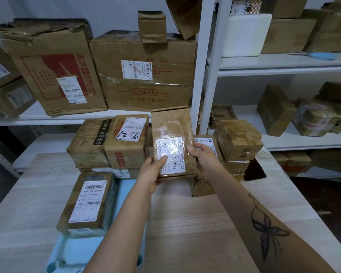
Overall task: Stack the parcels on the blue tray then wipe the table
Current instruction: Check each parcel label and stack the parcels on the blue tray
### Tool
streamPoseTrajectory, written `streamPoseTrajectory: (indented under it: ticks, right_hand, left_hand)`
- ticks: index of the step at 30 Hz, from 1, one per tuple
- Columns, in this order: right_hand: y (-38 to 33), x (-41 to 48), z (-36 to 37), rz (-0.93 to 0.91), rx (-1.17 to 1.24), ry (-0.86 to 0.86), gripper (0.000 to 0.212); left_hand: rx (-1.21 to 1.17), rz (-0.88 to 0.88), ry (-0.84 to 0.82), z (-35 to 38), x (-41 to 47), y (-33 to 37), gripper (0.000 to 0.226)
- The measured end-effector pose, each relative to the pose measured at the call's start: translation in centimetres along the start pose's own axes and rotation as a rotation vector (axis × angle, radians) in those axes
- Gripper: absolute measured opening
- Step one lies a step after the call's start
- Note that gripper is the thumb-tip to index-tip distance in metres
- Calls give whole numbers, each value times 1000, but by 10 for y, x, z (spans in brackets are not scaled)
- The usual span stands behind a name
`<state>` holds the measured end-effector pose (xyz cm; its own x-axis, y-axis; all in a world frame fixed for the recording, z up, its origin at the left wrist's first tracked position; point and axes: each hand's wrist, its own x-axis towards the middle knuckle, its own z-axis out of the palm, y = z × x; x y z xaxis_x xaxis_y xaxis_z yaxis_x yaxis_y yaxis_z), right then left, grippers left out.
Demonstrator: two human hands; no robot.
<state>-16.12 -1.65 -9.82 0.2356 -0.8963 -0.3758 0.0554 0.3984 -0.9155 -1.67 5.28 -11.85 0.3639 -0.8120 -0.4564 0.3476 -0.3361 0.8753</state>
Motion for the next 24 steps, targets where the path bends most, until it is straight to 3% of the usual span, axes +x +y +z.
streamPoseTrajectory:
  ticks: [4, 8, 18, 24]
  right_hand:
    - [-1, -4, 2, -2, -15, 15, 26]
    - [-4, -10, 3, -1, 2, 17, 26]
    - [-6, -16, 4, -53, 65, 72, 55]
    - [-6, -23, 2, -100, 82, 75, 29]
  left_hand:
    - [-5, -3, -8, -4, -3, 1, 43]
    - [-12, 15, -23, -5, -7, 2, 36]
    - [85, 101, -45, -3, -11, -2, 40]
    - [137, 158, -12, -1, -14, -1, 59]
